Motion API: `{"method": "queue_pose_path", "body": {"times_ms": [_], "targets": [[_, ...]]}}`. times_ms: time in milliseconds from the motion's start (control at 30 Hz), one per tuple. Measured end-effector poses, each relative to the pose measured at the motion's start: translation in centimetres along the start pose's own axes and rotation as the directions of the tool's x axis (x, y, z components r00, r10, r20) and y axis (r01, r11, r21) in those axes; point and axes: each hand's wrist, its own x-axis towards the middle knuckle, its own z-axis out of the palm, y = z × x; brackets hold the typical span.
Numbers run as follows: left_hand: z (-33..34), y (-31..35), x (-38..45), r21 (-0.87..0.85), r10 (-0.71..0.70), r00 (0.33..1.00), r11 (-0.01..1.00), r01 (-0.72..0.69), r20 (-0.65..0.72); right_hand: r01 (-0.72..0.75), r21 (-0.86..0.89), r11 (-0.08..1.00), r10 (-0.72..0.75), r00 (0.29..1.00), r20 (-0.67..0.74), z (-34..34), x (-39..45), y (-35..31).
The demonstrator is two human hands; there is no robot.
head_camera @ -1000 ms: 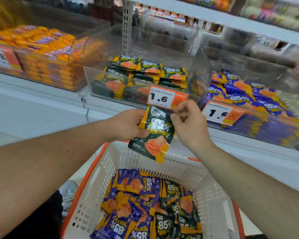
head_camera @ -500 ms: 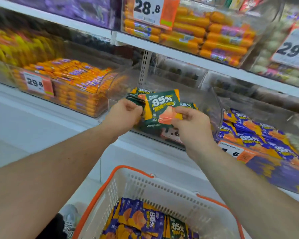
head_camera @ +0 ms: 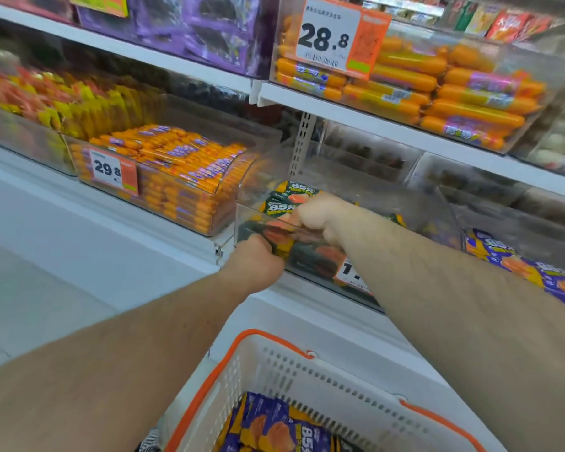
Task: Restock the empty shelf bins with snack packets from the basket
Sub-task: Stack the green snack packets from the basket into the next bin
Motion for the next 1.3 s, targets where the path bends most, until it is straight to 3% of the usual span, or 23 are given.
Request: {"method": "queue_pose_path", "body": {"times_ms": [300, 400, 467, 533, 567, 633, 667, 700, 733, 800, 867, 900, 967, 1033, 1167, 1300], "targets": [[1.3, -0.4, 0.4, 0.072, 0.04, 0.997, 0.996, -0.045, 0.073, -0.048, -0.247, 0.968, 0.071, 0.994, 0.086, 0.7, 0.0, -0.5], [1.9, -0.5, -0.3, 0.127, 0.068, 0.988, 0.988, -0.086, 0.137, 0.036, -0.234, 0.972, -0.022, 0.998, 0.062, 0.1, -1.9, -0.8], [2.8, -0.6, -0.9, 0.19, 0.092, 0.972, 0.972, -0.134, 0.216, 0.243, -0.4, 0.884, -0.271, 0.963, -0.014, -0.1, -3.1, -0.1], [4.1, -0.8, -1.7, 0.276, 0.097, 0.943, 0.942, -0.19, 0.318, 0.416, -0.45, 0.79, -0.544, 0.815, -0.202, 0.3, -4.3, 2.0], [4.8, -1.0, -2.0, 0.306, 0.097, 0.922, 0.926, -0.221, 0.374, 0.543, -0.399, 0.739, -0.668, 0.664, -0.334, 0.6, -5.5, 3.4], [6.1, -1.4, -2.7, 0.356, 0.078, 0.878, 0.894, -0.271, 0.472, 0.707, -0.384, 0.595, -0.777, 0.381, -0.501, 1.5, -8.4, 6.4], [6.8, -1.6, -3.0, 0.379, 0.074, 0.853, 0.874, -0.306, 0.517, 0.745, -0.369, 0.555, -0.782, 0.316, -0.538, 2.0, -9.4, 8.4], [7.5, -1.7, -3.3, 0.39, 0.075, 0.825, 0.855, -0.342, 0.561, 0.748, -0.329, 0.576, -0.756, 0.335, -0.563, 2.5, -10.4, 10.4], [8.1, -1.8, -3.9, 0.398, 0.073, 0.797, 0.836, -0.377, 0.6, 0.716, -0.27, 0.644, -0.7, 0.409, -0.586, 3.3, -10.9, 12.9], [9.4, -1.9, -5.4, 0.419, 0.074, 0.746, 0.788, -0.45, 0.662, 0.539, -0.147, 0.829, -0.524, 0.658, -0.541, 5.4, -12.2, 18.4], [10.8, -2.5, -6.7, 0.428, 0.063, 0.682, 0.735, -0.525, 0.729, 0.254, -0.164, 0.953, -0.29, 0.923, -0.253, 7.9, -13.2, 24.4], [11.4, -2.9, -7.3, 0.433, 0.041, 0.646, 0.71, -0.556, 0.763, 0.136, -0.226, 0.965, -0.152, 0.987, -0.054, 9.1, -13.7, 27.3], [12.3, -3.6, -8.2, 0.448, -0.014, 0.593, 0.669, -0.593, 0.805, -0.017, -0.339, 0.941, 0.117, 0.953, 0.278, 10.8, -15.0, 32.1], [13.0, -4.0, -8.7, 0.445, -0.047, 0.559, 0.662, -0.604, 0.828, -0.105, -0.461, 0.881, 0.321, 0.849, 0.42, 11.9, -16.6, 35.4], [13.5, -4.3, -9.4, 0.429, -0.049, 0.541, 0.67, -0.606, 0.84, -0.028, -0.655, 0.755, 0.454, 0.743, 0.491, 13.2, -19.1, 38.5], [13.6, -4.7, -9.6, 0.446, -0.076, 0.537, 0.662, -0.603, 0.84, 0.029, -0.722, 0.691, 0.466, 0.746, 0.476, 14.5, -20.8, 39.6]]}}
